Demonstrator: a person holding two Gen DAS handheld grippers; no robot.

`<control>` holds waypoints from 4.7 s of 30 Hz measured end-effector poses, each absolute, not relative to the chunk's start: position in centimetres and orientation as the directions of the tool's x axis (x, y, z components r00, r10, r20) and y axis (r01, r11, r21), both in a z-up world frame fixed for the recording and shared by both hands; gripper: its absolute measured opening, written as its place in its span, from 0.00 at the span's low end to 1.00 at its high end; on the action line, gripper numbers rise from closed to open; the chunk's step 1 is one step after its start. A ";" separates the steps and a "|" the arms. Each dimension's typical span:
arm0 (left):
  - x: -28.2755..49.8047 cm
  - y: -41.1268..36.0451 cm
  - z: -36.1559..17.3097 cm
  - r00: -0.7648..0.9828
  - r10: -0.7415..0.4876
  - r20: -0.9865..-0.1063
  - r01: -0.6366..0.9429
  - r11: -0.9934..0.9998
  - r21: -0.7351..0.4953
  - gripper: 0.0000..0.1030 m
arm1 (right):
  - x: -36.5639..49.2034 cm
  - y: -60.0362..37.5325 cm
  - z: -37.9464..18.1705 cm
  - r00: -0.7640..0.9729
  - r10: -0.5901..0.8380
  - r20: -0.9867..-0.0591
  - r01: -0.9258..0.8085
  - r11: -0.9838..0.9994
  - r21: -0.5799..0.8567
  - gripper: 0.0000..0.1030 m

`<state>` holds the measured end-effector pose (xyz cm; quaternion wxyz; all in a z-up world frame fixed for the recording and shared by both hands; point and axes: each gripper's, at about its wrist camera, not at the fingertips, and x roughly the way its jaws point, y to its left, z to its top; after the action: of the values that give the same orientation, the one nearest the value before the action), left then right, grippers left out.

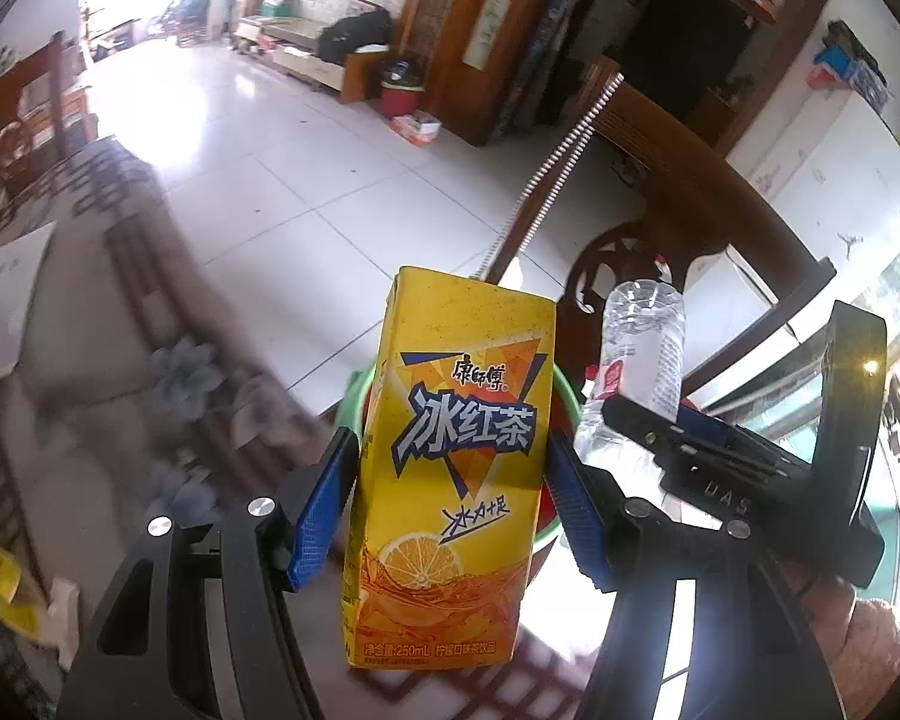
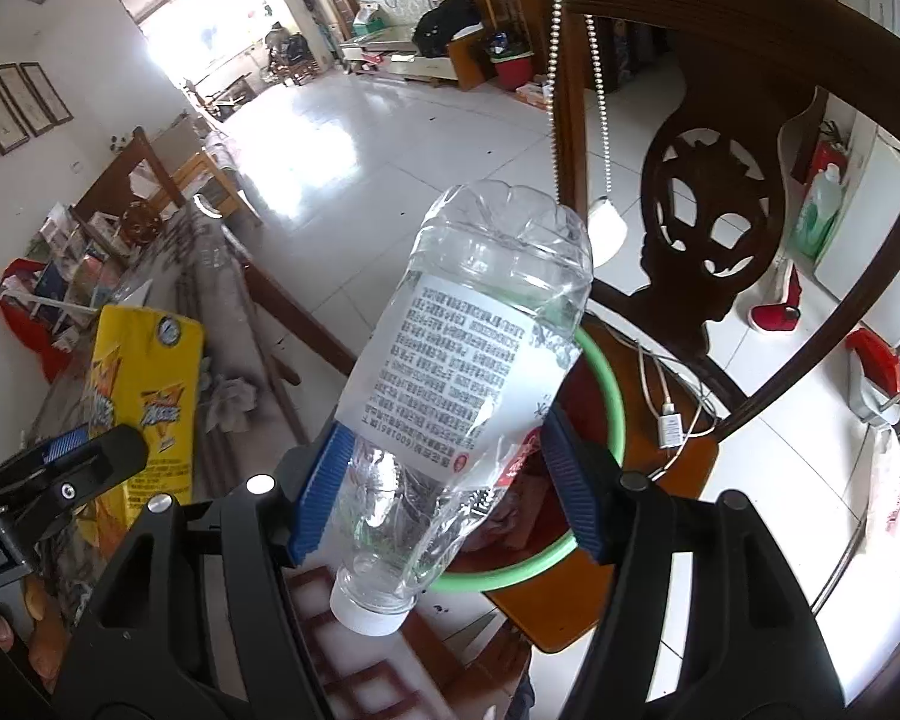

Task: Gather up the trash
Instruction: 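Carry the iced tea carton and water bottle over the red bucket, then open both grippers to drop the carton and bottle into the bucket, then grasp the yellow toothpaste box with the left gripper, then grasp the white-blue snack wrapper with the right gripper, then carry the toothpaste box and snack wrapper over the red bucket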

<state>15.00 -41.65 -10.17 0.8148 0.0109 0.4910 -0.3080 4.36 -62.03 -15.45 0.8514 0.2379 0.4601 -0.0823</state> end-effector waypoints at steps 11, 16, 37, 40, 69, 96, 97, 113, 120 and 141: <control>16.4 -43.0 -10.8 0.314 -0.496 -0.810 0.541 0.794 -0.277 0.70 | 5.7 -63.7 -16.0 0.569 0.044 -0.821 0.403 0.855 0.325 0.71; 16.3 -40.3 -10.4 0.371 -0.454 -0.810 0.516 0.826 -0.227 0.74 | 5.8 -63.0 -15.8 0.570 0.061 -0.819 0.396 0.854 0.339 0.71; 17.2 -10.0 -17.3 0.390 -0.044 -0.920 -0.423 0.879 -0.221 0.85 | 6.3 -52.9 -15.8 0.525 0.228 -0.820 0.202 0.902 0.381 0.73; 18.5 -10.0 -18.2 0.372 -0.049 -0.927 -0.431 0.875 -0.219 0.86 | 6.0 -52.0 -15.8 0.518 0.233 -0.823 0.192 0.906 0.378 0.73; 12.0 0.6 -18.0 0.337 -0.095 -0.937 -0.137 0.979 -0.149 0.49 | 4.4 -30.8 -13.5 0.362 0.439 -0.822 -0.102 0.895 0.434 0.73; 11.2 5.3 -20.7 0.316 -0.175 -0.933 -0.042 0.979 -0.198 0.76 | 2.5 -17.0 -17.2 0.176 0.432 -0.885 -0.029 0.901 0.434 0.78; 11.0 5.3 -20.6 0.321 -0.172 -0.931 -0.039 0.980 -0.194 0.70 | 2.5 -16.9 -17.3 0.175 0.427 -0.887 -0.030 0.903 0.429 0.77; 8.4 4.9 -14.6 0.481 -0.231 -0.846 -0.030 0.960 -0.279 0.32 | 3.0 -18.3 -12.3 0.378 0.430 -0.820 -0.138 0.902 0.410 0.32; 8.1 3.6 -12.9 0.503 -0.272 -0.820 -0.012 0.947 -0.322 0.32 | 3.1 -19.9 -10.8 0.435 0.425 -0.794 -0.142 0.903 0.406 0.32; 8.0 -4.5 -10.3 0.527 -0.250 -0.813 0.064 0.965 -0.255 0.32 | 3.4 -27.3 -9.8 0.506 0.385 -0.772 -0.125 0.918 0.376 0.32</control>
<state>8.04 -4.50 -10.33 0.8682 -0.0973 0.4781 -0.0904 3.41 -27.28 -9.83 0.8567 0.1371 0.4743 0.1490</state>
